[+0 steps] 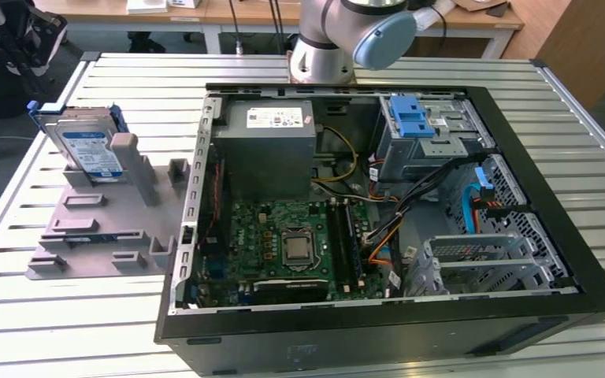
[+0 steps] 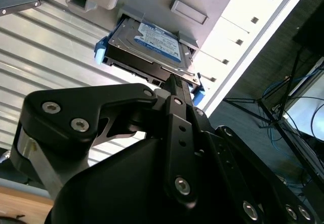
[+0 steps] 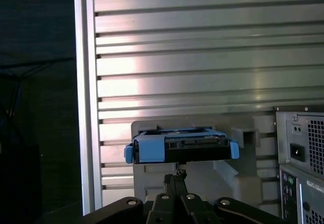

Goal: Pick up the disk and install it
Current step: 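Pick up the disk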

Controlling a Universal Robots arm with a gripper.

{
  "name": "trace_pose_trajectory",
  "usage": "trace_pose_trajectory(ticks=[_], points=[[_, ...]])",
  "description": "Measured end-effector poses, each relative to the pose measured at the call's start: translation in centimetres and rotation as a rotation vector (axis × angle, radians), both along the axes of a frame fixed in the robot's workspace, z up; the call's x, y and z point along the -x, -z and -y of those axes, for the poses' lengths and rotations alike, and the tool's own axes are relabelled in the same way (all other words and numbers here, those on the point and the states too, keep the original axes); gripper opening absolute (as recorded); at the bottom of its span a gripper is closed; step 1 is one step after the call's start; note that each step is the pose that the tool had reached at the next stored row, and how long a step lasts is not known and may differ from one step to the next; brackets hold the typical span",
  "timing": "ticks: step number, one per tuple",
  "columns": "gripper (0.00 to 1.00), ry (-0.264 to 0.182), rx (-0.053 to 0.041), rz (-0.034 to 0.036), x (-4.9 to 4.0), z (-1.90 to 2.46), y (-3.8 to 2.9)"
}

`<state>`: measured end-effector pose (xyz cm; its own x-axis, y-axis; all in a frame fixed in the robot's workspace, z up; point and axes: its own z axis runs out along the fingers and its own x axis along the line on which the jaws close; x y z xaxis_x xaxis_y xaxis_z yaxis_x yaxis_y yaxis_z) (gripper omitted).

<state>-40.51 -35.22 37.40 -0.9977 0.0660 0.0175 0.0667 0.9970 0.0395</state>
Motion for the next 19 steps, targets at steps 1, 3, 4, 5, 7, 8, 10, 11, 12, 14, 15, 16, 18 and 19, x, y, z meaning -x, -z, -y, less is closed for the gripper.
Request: trace_pose_trajectory(ticks=[1,3,4,5,7,8,10,11,12,14,15,16,18,19], points=[[0.11,-0.005,0.0000,0.0002,0.00,0.00,0.00],[0.11,-0.020,0.0000,0.0007,0.00,0.00,0.01],[0.11,-0.031,0.0001,0.0011,0.00,0.00,0.02],[0.11,-0.046,0.0001,0.0016,0.00,0.00,0.03],[0.11,-0.075,0.0001,0.0025,0.00,0.00,0.05],[0.11,-0.091,0.0000,0.0031,0.00,0.00,0.07],[0.11,-0.123,0.0000,0.0038,-0.01,0.00,0.11],[0.11,-0.139,-0.0001,0.0041,0.00,0.00,0.13],[0.11,-0.156,0.0000,0.0042,0.00,0.00,0.14],[0.11,-0.187,-0.0001,0.0045,0.00,0.00,0.17],[0.11,-0.203,-0.0001,0.0046,0.00,0.00,0.18],[0.11,-0.219,-0.0001,0.0046,0.00,0.00,0.19],[0.11,-0.250,-0.0002,0.0048,0.00,0.00,0.22],[0.11,-0.264,-0.0002,0.0050,0.00,0.00,0.23]])
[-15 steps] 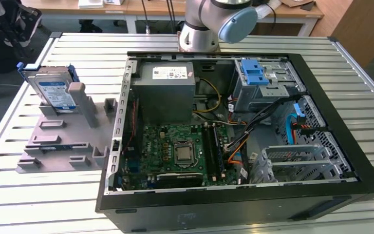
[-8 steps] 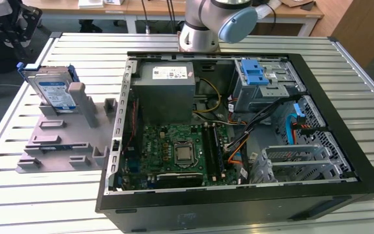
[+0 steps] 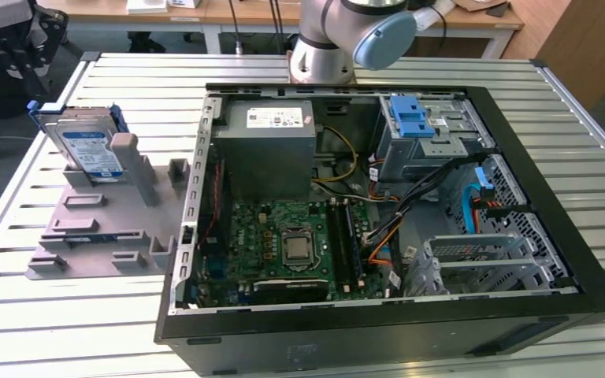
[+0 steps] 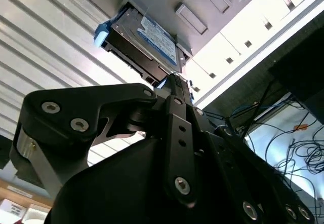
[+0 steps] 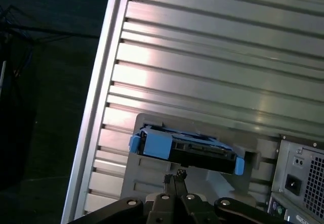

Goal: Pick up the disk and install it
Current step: 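Pick up the disk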

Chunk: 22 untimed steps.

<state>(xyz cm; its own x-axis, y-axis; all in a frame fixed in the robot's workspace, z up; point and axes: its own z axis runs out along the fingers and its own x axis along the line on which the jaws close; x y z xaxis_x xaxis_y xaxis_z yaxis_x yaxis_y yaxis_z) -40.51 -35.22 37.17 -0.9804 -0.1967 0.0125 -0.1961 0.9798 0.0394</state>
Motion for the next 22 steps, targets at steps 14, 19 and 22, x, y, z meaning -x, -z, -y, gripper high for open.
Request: trace_pose_trajectory(ticks=[14,19,22], points=[[0.11,-0.170,0.0001,0.0030,0.00,0.00,0.08],[0.11,-0.222,0.0001,0.0042,0.00,0.00,0.10],[0.11,-0.255,0.0004,0.0061,0.00,0.00,0.11]])
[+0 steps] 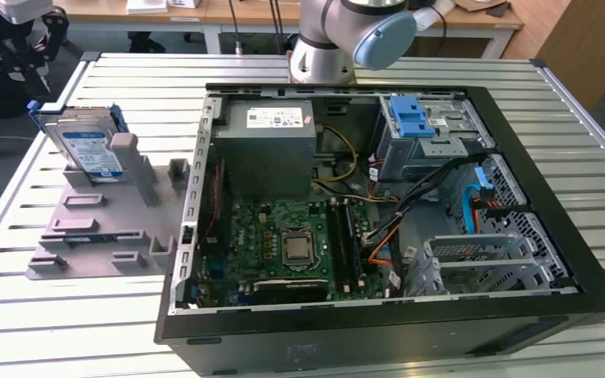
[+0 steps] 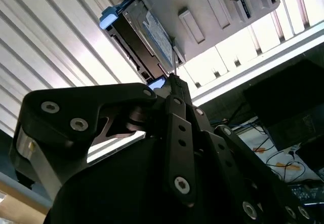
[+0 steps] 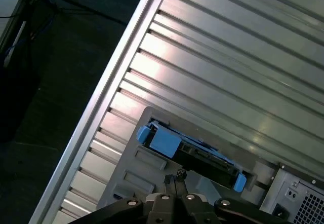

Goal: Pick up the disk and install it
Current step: 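Pick up the disk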

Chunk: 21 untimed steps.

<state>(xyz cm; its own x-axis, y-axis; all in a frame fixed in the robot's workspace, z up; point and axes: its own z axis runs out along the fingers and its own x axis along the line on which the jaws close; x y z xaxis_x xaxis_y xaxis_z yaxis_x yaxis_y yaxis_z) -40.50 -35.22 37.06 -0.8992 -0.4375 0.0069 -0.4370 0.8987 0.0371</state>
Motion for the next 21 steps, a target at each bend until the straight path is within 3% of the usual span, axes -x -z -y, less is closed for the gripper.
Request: trace_pose_trajectory(ticks=[2,7,21], points=[[0.11,-0.021,0.0000,0.0039,0.00,0.00,0.02],[0.11,-0.052,-0.0013,0.0238,0.00,0.00,0.09],[0.11,-0.304,-0.0044,0.0250,0.00,0.00,0.32]])
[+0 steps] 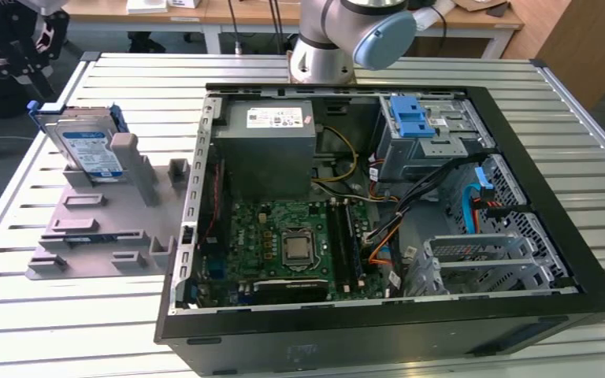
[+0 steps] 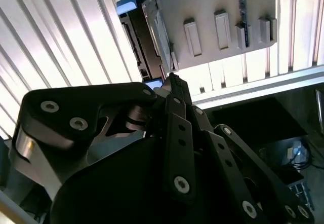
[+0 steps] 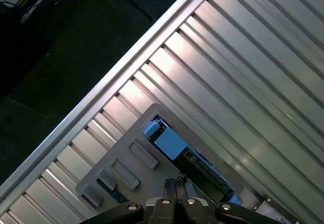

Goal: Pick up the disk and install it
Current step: 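Pick up the disk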

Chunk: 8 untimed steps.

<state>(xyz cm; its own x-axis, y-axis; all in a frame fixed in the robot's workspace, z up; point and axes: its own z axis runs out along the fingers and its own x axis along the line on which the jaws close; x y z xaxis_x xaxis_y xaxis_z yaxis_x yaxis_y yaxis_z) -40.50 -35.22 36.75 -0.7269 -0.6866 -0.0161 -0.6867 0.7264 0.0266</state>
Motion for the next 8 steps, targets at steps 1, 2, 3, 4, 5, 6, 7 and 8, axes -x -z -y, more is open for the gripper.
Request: trace_pose_trajectory(ticks=[1,2,3,4,5,6,7,8], points=[[0.11,-0.018,0.0001,0.0000,0.00,0.00,0.01],[0.11,-0.036,0.0001,-0.0002,0.00,0.00,0.02],[0.11,-0.054,0.0001,-0.0001,0.00,0.00,0.03],[0.11,-0.072,0.0001,-0.0001,0.00,0.00,0.05],[0.11,-0.091,0.0001,0.0000,0.00,0.00,0.06],[0.11,-0.109,0.0001,0.0000,0.00,0.00,0.07],[0.11,-0.125,0.0000,-0.0001,0.00,0.00,0.07],[0.11,-0.141,0.0000,0.0000,0.01,0.00,0.07]])
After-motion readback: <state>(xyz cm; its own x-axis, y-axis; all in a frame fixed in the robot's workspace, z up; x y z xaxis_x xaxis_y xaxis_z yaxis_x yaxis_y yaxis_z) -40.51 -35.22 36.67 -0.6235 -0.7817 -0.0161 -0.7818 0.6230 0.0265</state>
